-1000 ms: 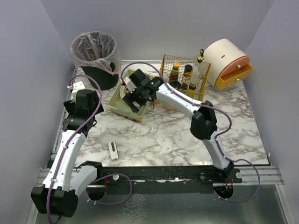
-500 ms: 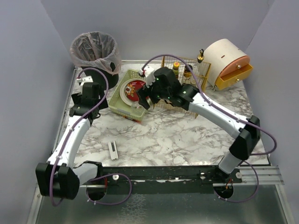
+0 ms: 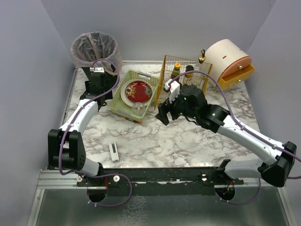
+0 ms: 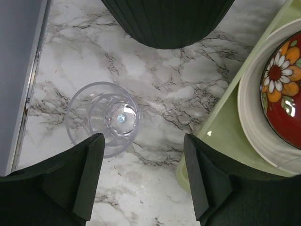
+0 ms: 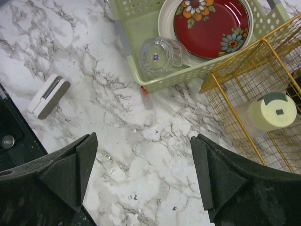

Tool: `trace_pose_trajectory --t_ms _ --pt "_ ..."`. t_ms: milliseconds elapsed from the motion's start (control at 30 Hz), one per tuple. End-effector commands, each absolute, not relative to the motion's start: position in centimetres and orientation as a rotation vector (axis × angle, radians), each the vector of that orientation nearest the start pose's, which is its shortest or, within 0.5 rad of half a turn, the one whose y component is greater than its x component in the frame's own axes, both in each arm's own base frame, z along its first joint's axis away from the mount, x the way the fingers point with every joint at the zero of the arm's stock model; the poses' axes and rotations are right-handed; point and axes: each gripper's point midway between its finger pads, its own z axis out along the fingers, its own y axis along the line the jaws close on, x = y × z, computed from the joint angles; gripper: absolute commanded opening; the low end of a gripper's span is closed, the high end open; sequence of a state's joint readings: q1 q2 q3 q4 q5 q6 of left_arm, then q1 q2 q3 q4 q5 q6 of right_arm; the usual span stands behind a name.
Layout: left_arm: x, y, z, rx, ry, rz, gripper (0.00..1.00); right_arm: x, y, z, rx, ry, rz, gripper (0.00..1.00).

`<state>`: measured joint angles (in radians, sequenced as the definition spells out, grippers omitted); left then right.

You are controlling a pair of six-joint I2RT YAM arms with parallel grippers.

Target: Clear the kitchen counter

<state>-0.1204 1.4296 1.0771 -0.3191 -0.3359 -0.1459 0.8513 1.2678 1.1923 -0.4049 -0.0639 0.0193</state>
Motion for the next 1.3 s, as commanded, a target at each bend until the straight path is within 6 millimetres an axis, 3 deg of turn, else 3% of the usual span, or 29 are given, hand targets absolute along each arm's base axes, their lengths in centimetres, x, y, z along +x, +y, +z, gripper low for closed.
trace_pose_trajectory --t_ms 0,333,467,667,1000,1167,1267 --pt "42.5 0.6 15.6 -0.128 2.194 0.224 0.72 23.9 28.7 27.6 -0.813 1.853 0.613 0.86" --pt "43.5 1.8 11.9 -0.124 2.265 0.239 0.61 22.3 26.7 28.0 -0.779 1.832 0.624 0.80" --pt "43.8 1.7 11.0 -0.120 2.291 0.227 0.51 21.7 26.0 27.9 -0.766 1.837 0.627 0.76" --pt "43.5 1.5 10.0 -0.115 2.322 0.219 0.45 21.2 24.1 27.5 -0.719 1.857 0.590 0.73" --pt "43.2 1.3 9.7 -0.152 2.351 0.205 0.17 20.5 20.7 28.2 -0.580 1.825 0.543 0.71" --pt "42.7 1.3 11.2 -0.188 2.333 0.196 0.02 20.8 19.5 28.8 -0.504 1.803 0.516 0.73" --pt "42.1 1.2 12.5 -0.216 2.316 0.182 0.00 21.0 19.2 29.0 -0.470 1.794 0.509 0.77"
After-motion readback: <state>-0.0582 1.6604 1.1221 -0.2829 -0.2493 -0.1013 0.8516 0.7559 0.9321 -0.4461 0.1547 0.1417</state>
